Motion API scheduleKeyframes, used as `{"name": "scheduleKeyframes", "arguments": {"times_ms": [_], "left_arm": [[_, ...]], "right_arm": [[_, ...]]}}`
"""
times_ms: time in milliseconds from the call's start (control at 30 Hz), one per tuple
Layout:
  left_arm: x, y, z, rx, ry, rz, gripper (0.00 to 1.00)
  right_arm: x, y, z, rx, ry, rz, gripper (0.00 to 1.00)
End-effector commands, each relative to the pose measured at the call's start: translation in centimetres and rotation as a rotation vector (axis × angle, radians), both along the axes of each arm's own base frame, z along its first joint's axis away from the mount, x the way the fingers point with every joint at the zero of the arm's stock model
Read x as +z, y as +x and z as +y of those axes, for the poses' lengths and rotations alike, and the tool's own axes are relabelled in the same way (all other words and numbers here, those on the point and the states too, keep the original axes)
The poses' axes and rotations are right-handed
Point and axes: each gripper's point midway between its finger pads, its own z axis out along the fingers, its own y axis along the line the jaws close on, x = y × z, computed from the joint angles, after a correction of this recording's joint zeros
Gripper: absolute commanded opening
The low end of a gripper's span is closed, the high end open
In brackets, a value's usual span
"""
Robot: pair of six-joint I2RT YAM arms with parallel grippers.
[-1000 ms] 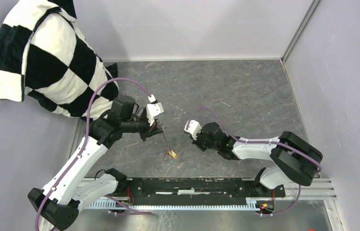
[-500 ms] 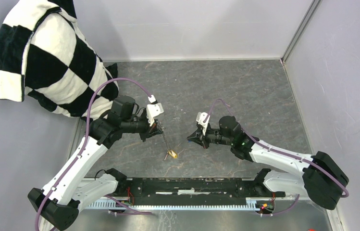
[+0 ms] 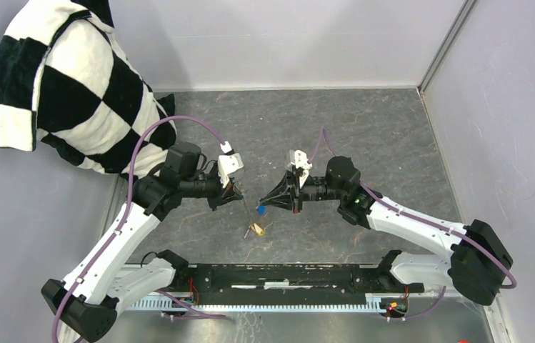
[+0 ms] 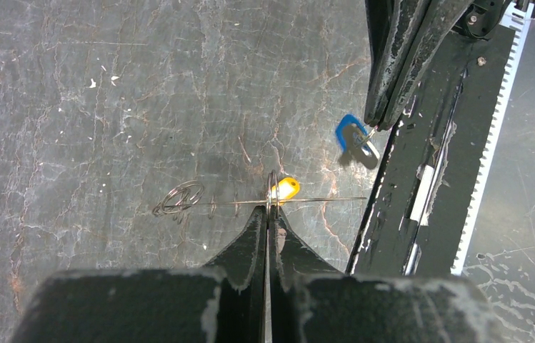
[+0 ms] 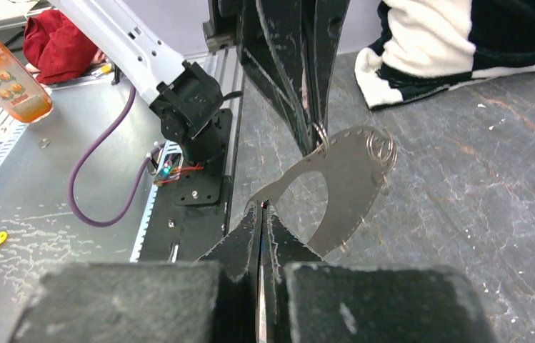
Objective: Put the keys on the keyring
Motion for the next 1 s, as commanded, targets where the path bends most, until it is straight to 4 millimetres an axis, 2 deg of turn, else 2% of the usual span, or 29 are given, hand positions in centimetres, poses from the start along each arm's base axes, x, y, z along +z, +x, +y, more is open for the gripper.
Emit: {"name": "scheduleKeyframes", "arguments": {"times_ms": [0,300,600,967], "left_arm": [[2.0,-0.3,-0.6,-0.023,-0.053,-0.033,0.02],[2.0,-0.1,-0.8,-0.013,-0.054,-0.007,0.02],[2.9,0.1,-1.5,0.045,-0.107,0.081,0.02],[3.5,0.1,-1.9,0.071,-0.136,0.12,0.02]], "right_arm": [[3.8,0.3,1.0,0.019,0.087,-0.052,0.0],[4.5,1.7,2.3,-0.074,0.072,-0.11,0.0],[4.9,2.9,3.7,-0.15,0.061,-0.168,0.0],[4.9,2.6,4.6,-0.142,0.044,-0.192,0.0]]}}
